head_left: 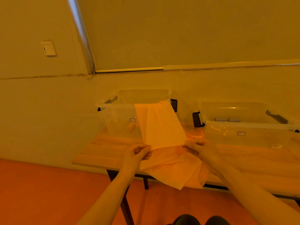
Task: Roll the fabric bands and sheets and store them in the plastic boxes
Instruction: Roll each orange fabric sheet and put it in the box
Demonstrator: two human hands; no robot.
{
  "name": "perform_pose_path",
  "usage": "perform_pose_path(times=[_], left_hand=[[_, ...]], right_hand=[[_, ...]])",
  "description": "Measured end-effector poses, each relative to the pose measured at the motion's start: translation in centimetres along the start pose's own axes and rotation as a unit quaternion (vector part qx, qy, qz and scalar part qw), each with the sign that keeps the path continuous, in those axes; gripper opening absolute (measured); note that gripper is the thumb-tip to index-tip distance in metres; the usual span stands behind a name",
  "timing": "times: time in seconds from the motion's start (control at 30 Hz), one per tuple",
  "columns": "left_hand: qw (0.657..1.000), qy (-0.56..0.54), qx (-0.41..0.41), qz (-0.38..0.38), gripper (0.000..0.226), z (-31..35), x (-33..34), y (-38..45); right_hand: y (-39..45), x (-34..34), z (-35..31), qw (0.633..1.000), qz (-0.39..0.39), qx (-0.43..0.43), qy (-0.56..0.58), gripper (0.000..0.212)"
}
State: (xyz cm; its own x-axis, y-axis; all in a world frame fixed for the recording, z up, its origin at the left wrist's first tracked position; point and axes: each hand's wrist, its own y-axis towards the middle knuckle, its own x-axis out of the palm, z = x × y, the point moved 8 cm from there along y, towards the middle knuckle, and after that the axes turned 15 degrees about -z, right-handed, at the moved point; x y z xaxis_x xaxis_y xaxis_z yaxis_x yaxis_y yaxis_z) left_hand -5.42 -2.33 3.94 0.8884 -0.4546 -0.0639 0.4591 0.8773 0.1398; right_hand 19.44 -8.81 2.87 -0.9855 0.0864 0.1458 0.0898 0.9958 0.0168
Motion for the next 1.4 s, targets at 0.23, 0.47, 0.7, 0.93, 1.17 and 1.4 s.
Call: perform_pose_path(times=[0.23,0.47,0.7,0.93,1.17,1.4], left_hand=[[1.000,-0.001,-0.006,-0.009,0.008,-0.1,0.3,-0.1],[1.000,-0.009,-0.003,0.012,0.005,-0.3,0.2,0.2],[1.000,-0.009,0.012,-0.003,0.006,-0.7,0.6,0.1],[1.000,0.014,-0.019,-0.017,0.017,-1.6,0.3,-0.3],[1.000,-0.006,-0.015,0.006,0.013,-1.5,0.0,-0.2],[1.000,-0.012,-0.007,0.017,0.009,-1.0,0.0,0.2]], right_hand=[[0.1,-0.5,0.3,0.998,0.038,-0.006,0.057,0.022],[0.2,0.0,0.2,1.000,0.010,-0.008,0.006,0.016],[0.3,0.0,0.2,0.999,0.007,-0.013,-0.030,0.017],[0.2,0.3,0.2,0.995,-0.018,0.004,-0.096,0.019],[0.3,0.5,0.2,1.000,-0.003,0.001,-0.014,0.011],[0.6,0.6,0.3,0.999,0.029,-0.009,0.032,0.011]])
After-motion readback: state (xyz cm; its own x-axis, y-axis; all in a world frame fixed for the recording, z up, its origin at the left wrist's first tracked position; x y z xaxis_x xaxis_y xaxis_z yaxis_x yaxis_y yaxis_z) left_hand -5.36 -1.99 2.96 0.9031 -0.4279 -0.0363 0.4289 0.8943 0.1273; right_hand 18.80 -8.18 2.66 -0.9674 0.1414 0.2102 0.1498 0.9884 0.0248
